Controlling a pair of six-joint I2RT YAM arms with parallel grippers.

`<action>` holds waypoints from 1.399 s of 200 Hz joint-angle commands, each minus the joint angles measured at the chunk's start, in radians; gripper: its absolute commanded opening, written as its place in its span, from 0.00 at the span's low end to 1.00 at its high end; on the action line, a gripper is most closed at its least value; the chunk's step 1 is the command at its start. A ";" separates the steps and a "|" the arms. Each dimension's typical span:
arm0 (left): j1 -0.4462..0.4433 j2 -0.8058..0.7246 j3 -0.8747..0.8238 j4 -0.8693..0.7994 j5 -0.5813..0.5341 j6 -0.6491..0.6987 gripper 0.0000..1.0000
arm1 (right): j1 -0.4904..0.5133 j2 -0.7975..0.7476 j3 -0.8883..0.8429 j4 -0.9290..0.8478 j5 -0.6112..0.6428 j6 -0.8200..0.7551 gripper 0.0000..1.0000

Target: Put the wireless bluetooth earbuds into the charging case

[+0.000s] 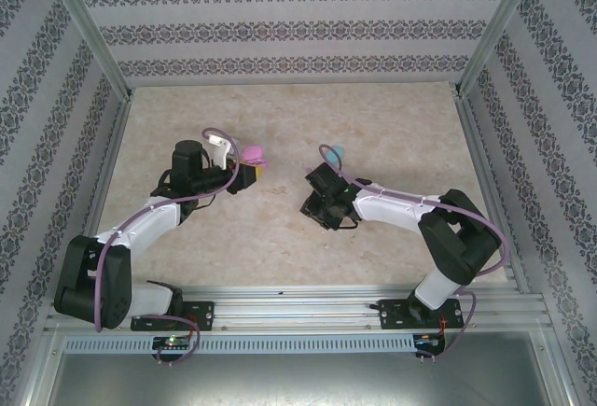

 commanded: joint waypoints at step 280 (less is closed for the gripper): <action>-0.017 -0.023 0.006 0.000 0.002 0.040 0.19 | -0.006 0.005 -0.013 -0.052 0.028 -0.044 0.37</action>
